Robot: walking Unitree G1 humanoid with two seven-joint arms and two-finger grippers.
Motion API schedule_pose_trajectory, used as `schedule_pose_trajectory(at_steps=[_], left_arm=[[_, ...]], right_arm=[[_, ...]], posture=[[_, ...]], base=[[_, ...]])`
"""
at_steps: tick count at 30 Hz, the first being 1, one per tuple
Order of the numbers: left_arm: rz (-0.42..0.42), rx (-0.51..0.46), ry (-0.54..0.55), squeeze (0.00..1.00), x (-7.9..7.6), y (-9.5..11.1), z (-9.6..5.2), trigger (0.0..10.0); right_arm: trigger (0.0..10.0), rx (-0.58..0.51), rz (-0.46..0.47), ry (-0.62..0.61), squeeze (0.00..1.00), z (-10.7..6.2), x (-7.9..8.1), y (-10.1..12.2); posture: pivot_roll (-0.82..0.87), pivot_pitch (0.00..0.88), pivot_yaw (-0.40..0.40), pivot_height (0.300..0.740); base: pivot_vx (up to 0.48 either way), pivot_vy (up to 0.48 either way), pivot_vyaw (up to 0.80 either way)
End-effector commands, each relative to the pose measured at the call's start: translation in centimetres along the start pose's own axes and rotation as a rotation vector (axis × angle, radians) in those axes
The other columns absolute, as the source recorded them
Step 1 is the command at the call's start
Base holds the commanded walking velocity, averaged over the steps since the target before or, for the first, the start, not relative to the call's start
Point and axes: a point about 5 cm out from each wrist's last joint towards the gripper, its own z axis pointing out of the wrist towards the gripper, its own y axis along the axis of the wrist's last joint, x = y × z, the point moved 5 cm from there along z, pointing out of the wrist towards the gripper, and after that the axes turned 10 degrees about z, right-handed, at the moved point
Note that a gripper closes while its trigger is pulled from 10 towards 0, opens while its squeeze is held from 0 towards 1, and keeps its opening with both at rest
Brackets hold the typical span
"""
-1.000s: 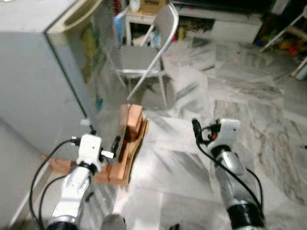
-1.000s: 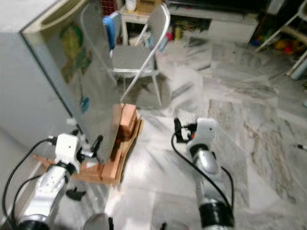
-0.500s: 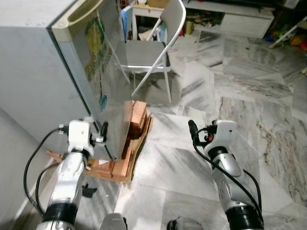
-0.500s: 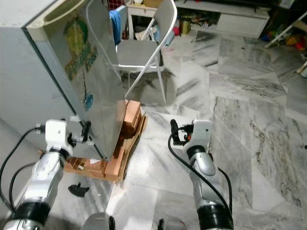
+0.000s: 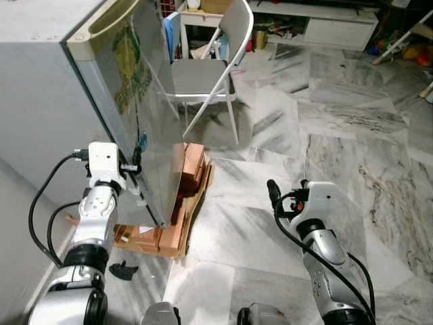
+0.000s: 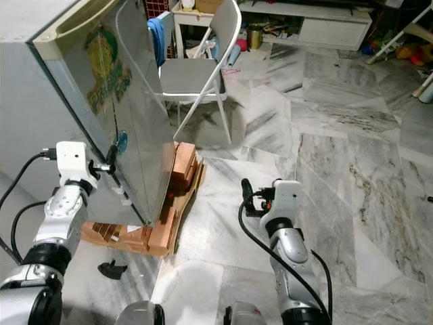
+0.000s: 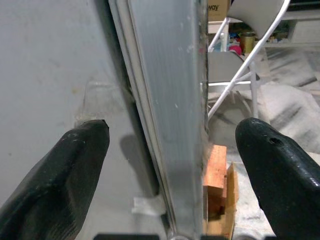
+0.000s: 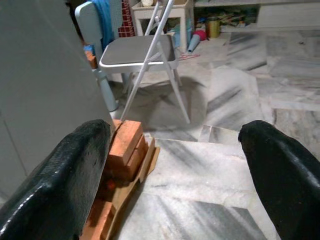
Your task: Restocking fridge
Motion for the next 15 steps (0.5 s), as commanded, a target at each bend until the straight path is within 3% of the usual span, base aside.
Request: schedule_pose_trajectory(at_steps=[1, 5, 9, 15], left_arm=[[0.000, -0.008, 0.016, 0.00, 0.7, 0.5, 0.4, 10.0], [-0.026, -0.038, -0.009, 0.00, 0.1, 2.1, 1.6, 10.0], [-0.032, -0.047, -0.016, 0.00, -0.3, 2.6, 1.9, 10.0], [-0.106, -0.046, -0.027, 0.00, -1.4, 3.3, 2.5, 10.0]], right_arm=[[10.0, -0.026, -0.011, 0.009, 0.00, 0.0, 0.2, 1.0], [10.0, -0.027, -0.039, 0.046, 0.00, -0.1, 0.8, 1.5], [10.0, -0.026, -0.037, 0.039, 0.00, 0.0, 0.7, 1.5], [10.0, -0.018, -0.030, 0.036, 0.00, -0.1, 0.7, 1.4]], posture=[[-0.04, 0.091, 0.011, 0.740], [-0.05, 0.089, 0.012, 0.740], [-0.05, 0.089, 0.013, 0.740], [-0.04, 0.087, 0.014, 0.740]], base=[[0.000, 0.000, 0.00], [0.000, 0.000, 0.00], [0.000, 0.000, 0.00], [0.000, 0.000, 0.00]])
